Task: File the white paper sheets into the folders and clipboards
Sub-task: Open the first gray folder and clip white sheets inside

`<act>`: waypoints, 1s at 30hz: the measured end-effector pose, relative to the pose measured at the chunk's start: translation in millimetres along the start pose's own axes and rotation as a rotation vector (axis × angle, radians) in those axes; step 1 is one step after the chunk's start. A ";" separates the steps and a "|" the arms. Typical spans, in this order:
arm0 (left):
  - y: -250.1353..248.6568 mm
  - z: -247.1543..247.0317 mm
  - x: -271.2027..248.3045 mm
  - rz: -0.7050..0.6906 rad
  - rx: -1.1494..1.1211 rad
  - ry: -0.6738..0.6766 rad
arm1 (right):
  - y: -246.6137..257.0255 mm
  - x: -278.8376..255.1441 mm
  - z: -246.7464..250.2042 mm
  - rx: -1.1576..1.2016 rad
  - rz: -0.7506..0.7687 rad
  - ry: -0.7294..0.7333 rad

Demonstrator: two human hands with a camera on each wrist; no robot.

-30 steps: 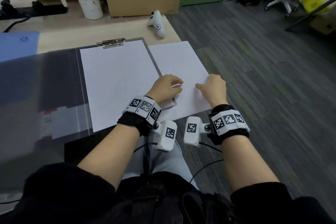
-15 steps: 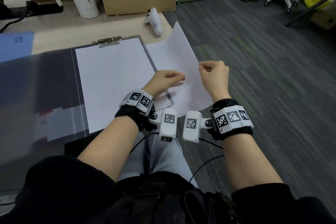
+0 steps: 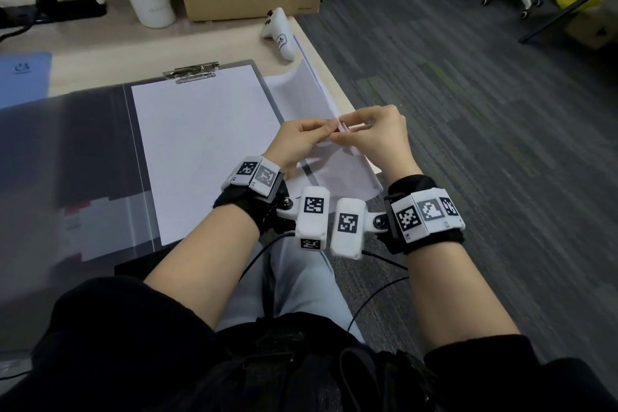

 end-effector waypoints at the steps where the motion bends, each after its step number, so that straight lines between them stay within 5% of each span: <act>1: -0.1 -0.1 0.1 0.001 0.001 -0.001 | 0.0 -0.2 0.1 0.010 0.001 0.004; 30: -0.9 -1.0 -1.2 0.032 0.010 -0.001 | -5.1 -0.2 3.8 0.195 0.004 -0.001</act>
Point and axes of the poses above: each hand's wrist, its own x-axis towards the middle knuckle, its own z-axis out of the back of the hand, y = z × x, the point moved 8 cm from there along x, towards the middle knuckle, and after that the axes turned 11 degrees about -x, right-handed, at the moved point
